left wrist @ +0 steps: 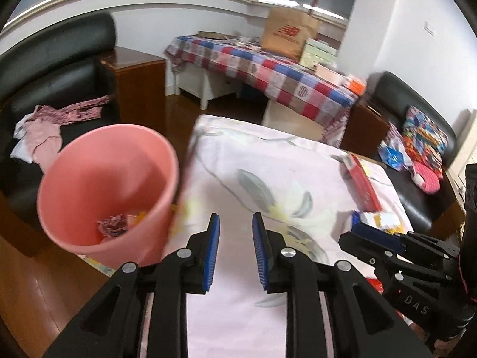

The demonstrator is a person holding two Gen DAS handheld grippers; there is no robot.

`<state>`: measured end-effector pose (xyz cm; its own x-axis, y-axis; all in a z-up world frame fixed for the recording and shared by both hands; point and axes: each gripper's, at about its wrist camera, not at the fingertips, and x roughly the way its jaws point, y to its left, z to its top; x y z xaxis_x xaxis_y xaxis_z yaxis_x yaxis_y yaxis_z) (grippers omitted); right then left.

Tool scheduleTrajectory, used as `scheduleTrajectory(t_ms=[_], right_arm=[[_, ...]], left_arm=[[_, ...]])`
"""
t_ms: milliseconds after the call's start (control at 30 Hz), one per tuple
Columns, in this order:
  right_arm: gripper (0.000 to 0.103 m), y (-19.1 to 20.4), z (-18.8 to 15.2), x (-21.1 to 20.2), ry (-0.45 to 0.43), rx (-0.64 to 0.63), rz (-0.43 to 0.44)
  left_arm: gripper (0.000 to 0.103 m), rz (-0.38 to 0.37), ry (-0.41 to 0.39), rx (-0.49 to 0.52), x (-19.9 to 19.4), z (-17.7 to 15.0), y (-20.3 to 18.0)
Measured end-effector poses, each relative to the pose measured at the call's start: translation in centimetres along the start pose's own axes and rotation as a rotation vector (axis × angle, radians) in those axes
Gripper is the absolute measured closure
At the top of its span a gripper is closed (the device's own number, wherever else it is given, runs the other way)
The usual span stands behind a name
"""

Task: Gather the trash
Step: 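Move both tools back over the table toward the foam items, then grasp the white foam strip with the left tool while the right tool reaches the yellow foam net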

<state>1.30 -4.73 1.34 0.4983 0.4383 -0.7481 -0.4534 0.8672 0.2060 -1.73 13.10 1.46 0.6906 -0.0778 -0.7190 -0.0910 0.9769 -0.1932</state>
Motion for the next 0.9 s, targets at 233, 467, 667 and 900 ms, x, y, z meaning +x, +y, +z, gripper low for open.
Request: scheduleTrajectory(t_ms=[233, 467, 667, 900], right_arm=[[0.081, -4.1, -2.0, -1.9, -0.019, 0.083, -0.061], [0.081, -8.5, -4.4, -4.0, -0.034, 0.147, -0.154], [0.081, -11.7, -6.2, -5.2, -0.034, 0.210, -0.202], [0.081, -14.5, -7.2, -5.8, -0.034, 0.272, -0.215]], left_arm=[[0.076, -0.071, 0.040, 0.080, 1.7, -1.2, -4.4], [0.076, -0.161, 0.095, 0.131, 3.4, -2.4, -7.4], [0.075, -0.222, 0.129, 0.200, 4.2, -3.3, -10.2], [0.075, -0.285, 0.141, 0.310, 5.1, -2.6, -14.4]])
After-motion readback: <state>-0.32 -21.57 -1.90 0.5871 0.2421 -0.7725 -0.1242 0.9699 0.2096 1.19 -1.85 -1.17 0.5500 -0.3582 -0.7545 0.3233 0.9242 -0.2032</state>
